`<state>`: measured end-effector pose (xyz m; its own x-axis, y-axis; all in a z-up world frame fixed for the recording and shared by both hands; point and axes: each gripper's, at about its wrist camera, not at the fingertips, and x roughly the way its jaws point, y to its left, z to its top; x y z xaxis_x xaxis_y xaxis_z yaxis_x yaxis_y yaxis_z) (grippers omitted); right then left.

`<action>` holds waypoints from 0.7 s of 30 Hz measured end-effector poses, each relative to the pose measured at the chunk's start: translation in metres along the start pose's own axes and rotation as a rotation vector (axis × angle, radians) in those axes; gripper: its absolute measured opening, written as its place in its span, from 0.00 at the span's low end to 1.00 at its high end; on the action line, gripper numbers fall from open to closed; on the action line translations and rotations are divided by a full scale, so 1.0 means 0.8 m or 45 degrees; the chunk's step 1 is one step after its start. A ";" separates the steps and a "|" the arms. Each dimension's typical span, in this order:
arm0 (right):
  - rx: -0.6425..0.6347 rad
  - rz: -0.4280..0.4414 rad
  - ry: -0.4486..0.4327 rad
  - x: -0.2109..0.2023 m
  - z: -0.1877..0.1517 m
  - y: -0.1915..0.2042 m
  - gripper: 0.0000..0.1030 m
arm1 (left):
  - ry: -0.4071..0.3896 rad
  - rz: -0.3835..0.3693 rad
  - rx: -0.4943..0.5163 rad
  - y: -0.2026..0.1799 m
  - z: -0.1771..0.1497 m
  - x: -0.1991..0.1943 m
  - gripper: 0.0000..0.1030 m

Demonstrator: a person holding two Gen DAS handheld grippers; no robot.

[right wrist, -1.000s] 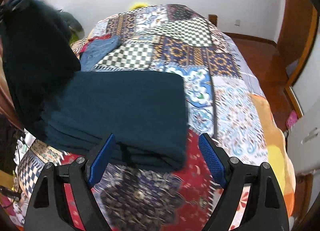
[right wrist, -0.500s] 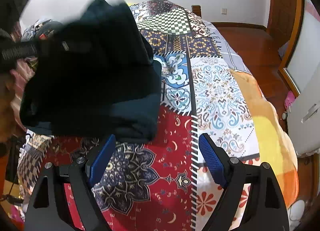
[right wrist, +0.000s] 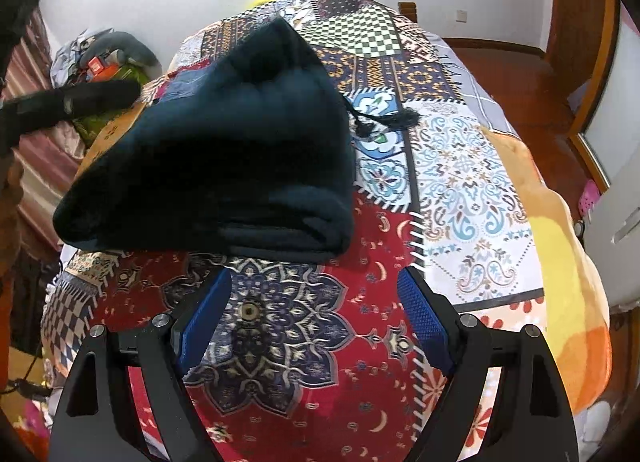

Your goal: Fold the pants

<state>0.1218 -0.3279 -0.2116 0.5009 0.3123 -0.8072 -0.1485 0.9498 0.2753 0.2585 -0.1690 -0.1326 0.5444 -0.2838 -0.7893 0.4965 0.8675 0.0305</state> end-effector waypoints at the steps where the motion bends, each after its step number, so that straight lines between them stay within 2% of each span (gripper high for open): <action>1: -0.005 0.006 0.002 0.001 0.001 0.004 0.80 | -0.009 0.027 -0.031 0.017 0.003 -0.001 0.89; 5: -0.033 0.030 0.013 0.008 0.005 0.022 0.80 | -0.002 0.184 -0.123 0.083 0.015 0.015 0.90; 8: -0.042 0.042 0.026 0.015 0.007 0.033 0.80 | 0.072 0.276 -0.200 0.138 0.026 0.049 0.90; 10: -0.045 0.055 0.041 0.021 0.009 0.040 0.80 | 0.152 0.296 -0.252 0.170 0.032 0.077 0.90; 15: -0.038 0.075 0.065 0.034 0.013 0.050 0.80 | 0.346 0.263 -0.366 0.222 0.030 0.155 0.90; 18: -0.033 0.074 0.082 0.042 0.019 0.054 0.80 | 0.411 0.311 -0.287 0.225 0.013 0.188 0.90; 20: -0.031 0.065 0.088 0.046 0.023 0.054 0.80 | 0.419 0.377 -0.167 0.216 -0.007 0.202 0.92; 21: -0.031 0.061 0.088 0.047 0.025 0.054 0.80 | 0.416 0.376 -0.151 0.215 -0.015 0.203 0.92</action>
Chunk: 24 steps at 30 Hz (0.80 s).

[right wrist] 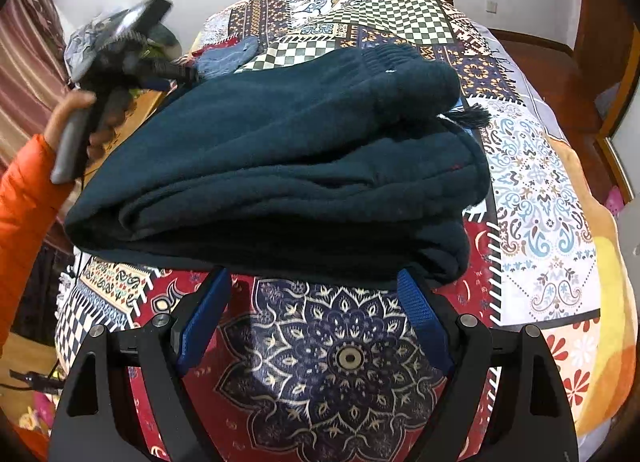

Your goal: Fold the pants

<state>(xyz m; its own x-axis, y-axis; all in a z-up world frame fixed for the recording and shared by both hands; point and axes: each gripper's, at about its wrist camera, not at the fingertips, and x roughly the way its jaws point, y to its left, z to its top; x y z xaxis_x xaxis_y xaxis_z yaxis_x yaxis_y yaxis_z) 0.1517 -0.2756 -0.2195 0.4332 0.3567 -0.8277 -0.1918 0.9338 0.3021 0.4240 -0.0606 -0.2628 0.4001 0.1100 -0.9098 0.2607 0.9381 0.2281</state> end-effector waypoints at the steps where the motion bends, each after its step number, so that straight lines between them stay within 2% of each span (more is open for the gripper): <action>1: 0.000 -0.004 -0.001 0.000 0.001 0.000 0.80 | -0.015 -0.001 -0.009 0.002 -0.009 0.002 0.92; 3: 0.003 -0.014 -0.002 -0.001 0.004 -0.003 0.80 | -0.037 0.002 -0.054 0.013 -0.027 -0.005 0.92; 7: -0.001 -0.056 -0.022 -0.009 0.003 -0.005 0.80 | -0.032 0.069 -0.085 0.035 -0.071 -0.022 0.98; 14: 0.023 -0.122 -0.071 -0.038 -0.006 -0.018 0.80 | 0.071 0.005 -0.267 0.083 -0.164 -0.049 0.98; 16: 0.027 -0.125 -0.093 -0.047 -0.007 -0.019 0.80 | 0.085 -0.029 -0.312 0.086 -0.196 -0.061 0.98; 20: 0.014 -0.104 -0.140 -0.064 -0.008 -0.019 0.80 | 0.071 -0.097 -0.345 0.077 -0.231 -0.088 0.98; 24: -0.010 -0.077 -0.177 -0.076 -0.007 -0.011 0.80 | 0.066 -0.261 -0.386 0.057 -0.248 -0.109 0.98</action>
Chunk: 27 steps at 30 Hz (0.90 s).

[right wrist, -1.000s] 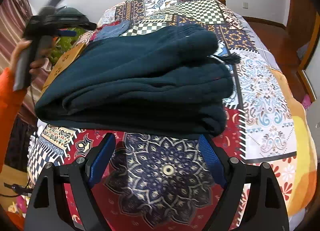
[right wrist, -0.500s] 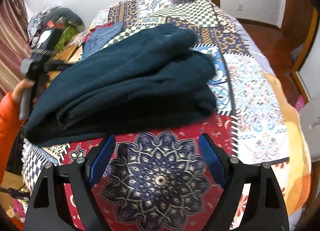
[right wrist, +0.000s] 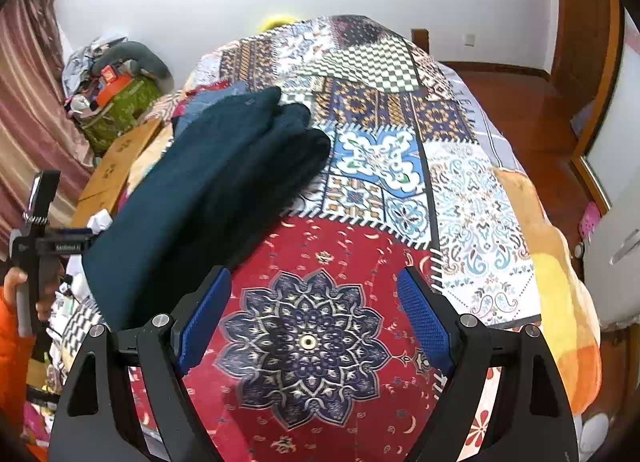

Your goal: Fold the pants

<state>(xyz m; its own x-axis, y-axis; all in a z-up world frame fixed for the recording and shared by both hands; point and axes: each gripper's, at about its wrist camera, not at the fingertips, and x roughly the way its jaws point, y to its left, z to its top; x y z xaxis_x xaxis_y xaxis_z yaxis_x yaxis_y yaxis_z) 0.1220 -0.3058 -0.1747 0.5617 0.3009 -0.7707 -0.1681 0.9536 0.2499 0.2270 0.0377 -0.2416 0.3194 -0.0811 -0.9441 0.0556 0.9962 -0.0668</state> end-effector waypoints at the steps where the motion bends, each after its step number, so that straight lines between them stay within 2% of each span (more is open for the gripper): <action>1: -0.016 0.018 -0.007 -0.002 0.000 0.002 0.80 | -0.004 -0.026 0.010 -0.010 -0.002 -0.003 0.98; 3: -0.024 0.039 -0.019 -0.006 0.001 0.007 0.80 | -0.041 -0.058 0.053 -0.033 -0.006 -0.010 0.97; 5: -0.033 0.055 -0.022 -0.005 0.002 0.011 0.80 | -0.108 -0.030 0.092 -0.053 -0.006 -0.020 0.97; 8: -0.038 0.078 -0.022 -0.002 0.003 0.017 0.80 | -0.216 0.017 0.081 -0.060 -0.004 -0.040 0.95; 10: -0.024 0.103 -0.024 0.003 0.004 0.018 0.80 | -0.276 0.006 0.067 -0.056 -0.008 -0.056 0.93; 13: 0.005 0.147 -0.014 0.013 0.005 0.017 0.80 | -0.312 -0.019 0.077 -0.049 -0.018 -0.066 0.83; 14: 0.012 0.142 -0.015 0.015 0.004 0.019 0.78 | -0.309 -0.019 0.083 -0.048 -0.023 -0.065 0.81; 16: 0.008 0.148 -0.004 0.024 0.004 0.024 0.68 | -0.278 -0.012 0.093 -0.046 -0.030 -0.054 0.69; 18: -0.005 0.150 0.028 0.035 0.003 0.030 0.56 | -0.243 -0.015 0.095 -0.045 -0.038 -0.038 0.69; 21: -0.067 0.153 0.086 0.050 -0.003 0.042 0.44 | -0.272 -0.042 0.066 -0.040 -0.046 -0.032 0.69; 24: -0.151 0.124 0.060 0.048 -0.007 0.050 0.36 | -0.293 -0.036 0.035 -0.036 -0.049 -0.031 0.69; 27: -0.166 0.102 0.050 0.047 -0.010 0.044 0.32 | -0.315 -0.010 0.026 -0.032 -0.054 -0.033 0.69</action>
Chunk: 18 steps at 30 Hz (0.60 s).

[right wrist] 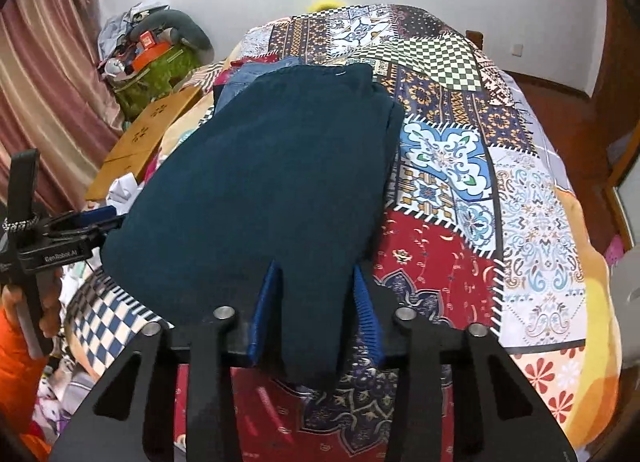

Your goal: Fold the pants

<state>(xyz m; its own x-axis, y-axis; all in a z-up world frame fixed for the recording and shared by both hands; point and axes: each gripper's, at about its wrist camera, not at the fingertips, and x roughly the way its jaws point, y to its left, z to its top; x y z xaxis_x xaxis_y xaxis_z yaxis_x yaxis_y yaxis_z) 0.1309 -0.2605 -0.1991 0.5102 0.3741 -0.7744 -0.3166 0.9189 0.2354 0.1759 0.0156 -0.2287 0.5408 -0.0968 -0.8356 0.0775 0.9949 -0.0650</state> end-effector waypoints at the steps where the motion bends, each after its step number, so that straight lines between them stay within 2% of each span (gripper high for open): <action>1: -0.004 -0.020 -0.002 -0.001 -0.001 -0.003 0.29 | -0.004 0.010 -0.002 0.002 0.000 -0.002 0.69; 4: -0.008 -0.055 0.001 -0.004 -0.003 -0.011 0.27 | -0.005 0.019 -0.002 0.006 0.005 -0.008 0.67; 7: -0.005 -0.063 0.005 -0.011 0.002 -0.020 0.28 | -0.041 0.124 0.008 0.021 0.025 -0.019 0.66; 11: 0.031 -0.105 0.000 -0.018 0.018 -0.027 0.28 | -0.086 0.082 0.000 0.036 0.061 -0.028 0.66; 14: 0.026 -0.136 -0.048 -0.021 0.039 -0.030 0.30 | -0.135 0.128 0.073 0.021 0.095 -0.025 0.67; 18: 0.062 -0.111 -0.082 -0.011 0.070 -0.040 0.38 | -0.144 0.072 0.131 -0.006 0.131 -0.006 0.73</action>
<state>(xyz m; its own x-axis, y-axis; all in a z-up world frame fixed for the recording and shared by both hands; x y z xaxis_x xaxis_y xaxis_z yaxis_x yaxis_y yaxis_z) 0.1811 -0.2861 -0.1673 0.5851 0.2980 -0.7543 -0.2303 0.9528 0.1978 0.2607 0.0086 -0.1670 0.6371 -0.0492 -0.7692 0.1264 0.9911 0.0414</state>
